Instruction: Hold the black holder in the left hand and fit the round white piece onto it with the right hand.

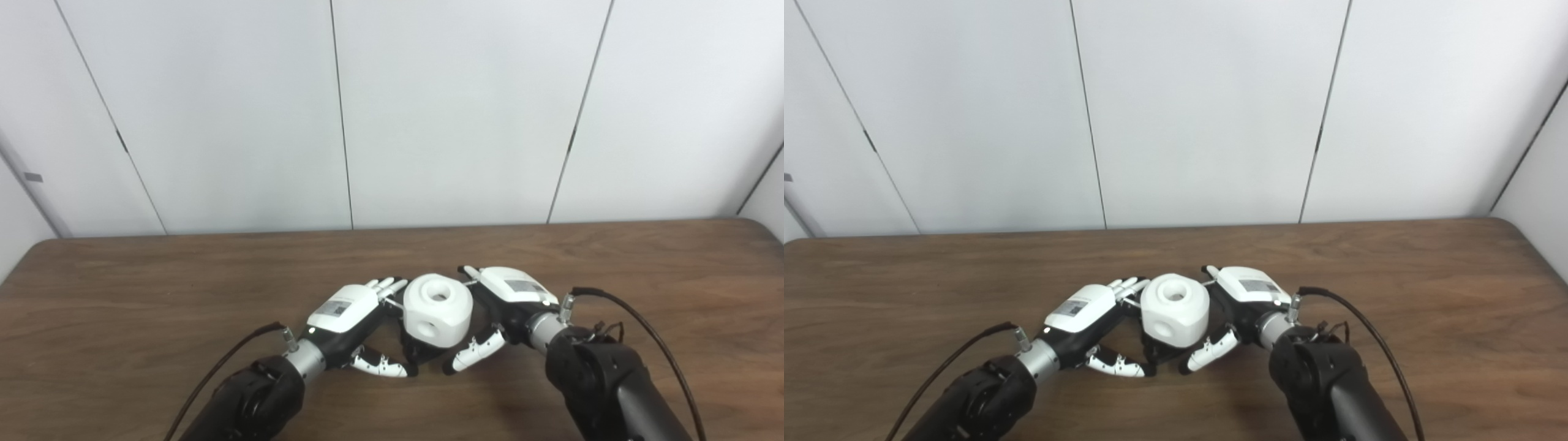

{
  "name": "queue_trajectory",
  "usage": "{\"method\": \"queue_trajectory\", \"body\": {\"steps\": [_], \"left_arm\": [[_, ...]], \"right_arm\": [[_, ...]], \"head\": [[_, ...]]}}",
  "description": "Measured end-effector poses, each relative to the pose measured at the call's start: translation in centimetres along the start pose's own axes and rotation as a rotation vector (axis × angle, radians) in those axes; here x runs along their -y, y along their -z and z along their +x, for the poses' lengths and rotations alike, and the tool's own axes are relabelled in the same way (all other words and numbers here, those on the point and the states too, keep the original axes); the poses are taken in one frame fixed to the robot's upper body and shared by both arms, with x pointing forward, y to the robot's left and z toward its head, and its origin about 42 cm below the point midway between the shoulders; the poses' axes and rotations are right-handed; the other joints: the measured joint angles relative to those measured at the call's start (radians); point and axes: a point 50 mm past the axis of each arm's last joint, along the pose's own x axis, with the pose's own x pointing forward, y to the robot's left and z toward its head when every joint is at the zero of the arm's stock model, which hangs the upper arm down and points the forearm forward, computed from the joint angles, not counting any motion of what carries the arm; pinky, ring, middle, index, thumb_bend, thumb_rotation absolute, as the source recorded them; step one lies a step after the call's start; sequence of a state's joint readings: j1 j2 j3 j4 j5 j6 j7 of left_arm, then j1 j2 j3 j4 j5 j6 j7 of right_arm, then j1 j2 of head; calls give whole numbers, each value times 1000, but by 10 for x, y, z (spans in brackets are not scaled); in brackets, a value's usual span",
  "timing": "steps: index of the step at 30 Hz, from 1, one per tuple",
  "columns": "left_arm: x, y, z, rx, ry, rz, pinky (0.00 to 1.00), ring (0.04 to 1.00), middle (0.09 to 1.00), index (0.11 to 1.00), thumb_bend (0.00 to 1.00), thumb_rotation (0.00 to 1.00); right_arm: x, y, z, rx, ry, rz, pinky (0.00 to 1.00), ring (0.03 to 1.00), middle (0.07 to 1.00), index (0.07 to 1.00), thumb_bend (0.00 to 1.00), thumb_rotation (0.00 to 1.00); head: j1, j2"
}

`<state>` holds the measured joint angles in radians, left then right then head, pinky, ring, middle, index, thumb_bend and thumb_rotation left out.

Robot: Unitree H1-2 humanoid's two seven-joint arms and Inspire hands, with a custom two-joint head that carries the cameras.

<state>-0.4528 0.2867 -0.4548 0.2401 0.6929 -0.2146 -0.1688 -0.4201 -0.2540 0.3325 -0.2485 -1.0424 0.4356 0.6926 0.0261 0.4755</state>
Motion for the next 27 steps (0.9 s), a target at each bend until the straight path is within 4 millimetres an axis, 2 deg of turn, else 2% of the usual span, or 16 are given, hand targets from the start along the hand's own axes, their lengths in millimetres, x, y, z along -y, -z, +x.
{"method": "queue_trajectory", "body": {"steps": [10,18,27], "left_arm": [[2,3,-1,11,-7,-3,1000,1000,977,479,517,49],[2,4,-1,10,-3,-4,1000,1000,979,480,517,48],[3,7,-2,11,-8,-11,1000,1000,962,481,517,49]], "right_arm": [[0,1,1,-21,-19,7,810,1000,1000,863,998,451],[-1,-1,2,-31,-42,26,863,1000,1000,926,1000,424],[-1,-1,3,-38,-52,39,883,1000,1000,931,1000,413]], "head": [[-5,-12],[-8,-23],[-6,-28]]}}
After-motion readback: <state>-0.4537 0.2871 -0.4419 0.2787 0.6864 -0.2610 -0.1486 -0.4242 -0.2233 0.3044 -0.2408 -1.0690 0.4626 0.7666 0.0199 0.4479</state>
